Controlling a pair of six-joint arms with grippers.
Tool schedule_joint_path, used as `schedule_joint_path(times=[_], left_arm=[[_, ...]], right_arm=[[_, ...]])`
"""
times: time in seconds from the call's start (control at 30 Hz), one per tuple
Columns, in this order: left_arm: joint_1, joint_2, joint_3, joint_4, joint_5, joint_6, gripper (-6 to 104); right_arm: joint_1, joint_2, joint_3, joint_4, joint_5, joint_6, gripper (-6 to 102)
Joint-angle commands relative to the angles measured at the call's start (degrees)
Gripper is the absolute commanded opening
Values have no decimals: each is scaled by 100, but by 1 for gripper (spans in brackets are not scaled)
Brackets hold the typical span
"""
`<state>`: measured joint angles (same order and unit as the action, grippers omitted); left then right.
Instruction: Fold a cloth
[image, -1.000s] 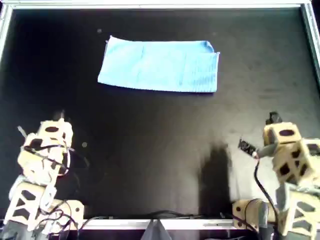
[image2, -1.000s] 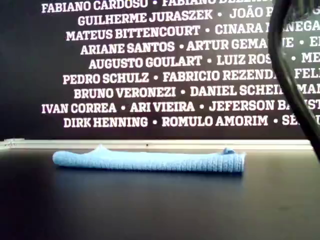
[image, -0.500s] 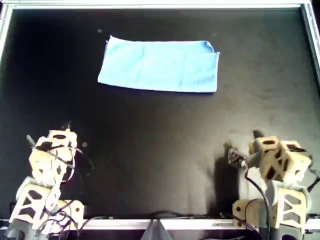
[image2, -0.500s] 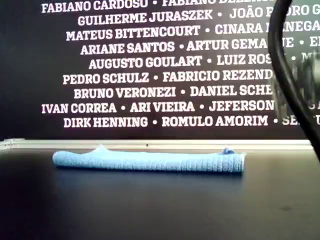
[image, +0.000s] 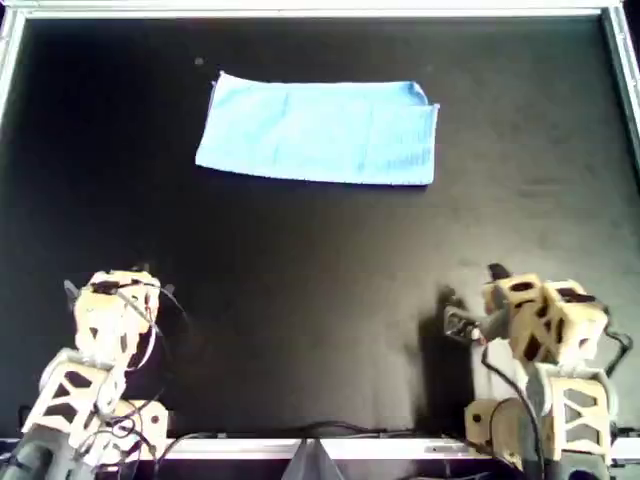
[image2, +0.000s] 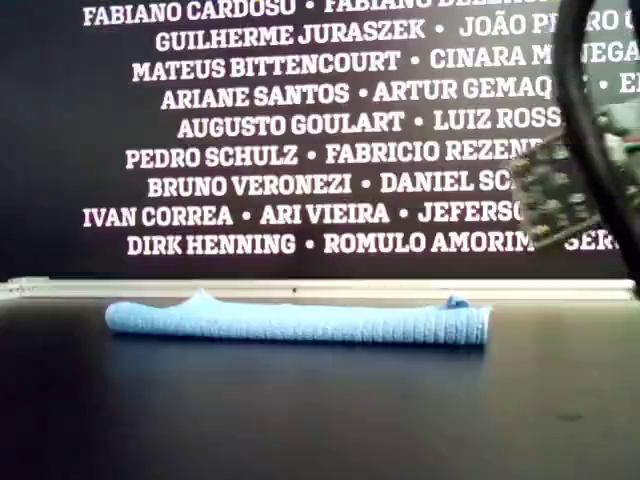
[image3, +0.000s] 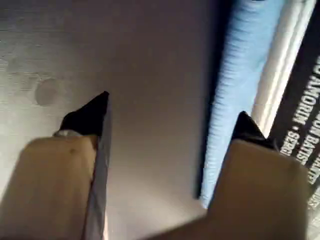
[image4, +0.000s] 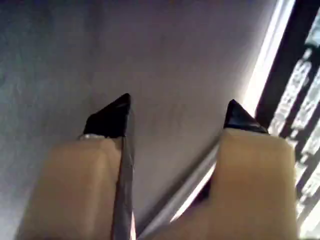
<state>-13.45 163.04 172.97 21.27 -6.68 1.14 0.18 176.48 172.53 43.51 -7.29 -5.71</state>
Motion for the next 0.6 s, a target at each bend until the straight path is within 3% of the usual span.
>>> schedule_joint_path(times=[0.0, 0.43, 0.57], left_arm=[[44, -44, -79, 0, 18, -53, 84], [9, 44, -185, -88, 35, -35, 85], [18, -88, -334, -272, 44, -35, 84]], right_arm=[[492, 193, 62, -255, -44, 26, 73], [642, 193, -123, -299, -44, 26, 74], [633, 132, -35, -1327, 44, 35, 74]])
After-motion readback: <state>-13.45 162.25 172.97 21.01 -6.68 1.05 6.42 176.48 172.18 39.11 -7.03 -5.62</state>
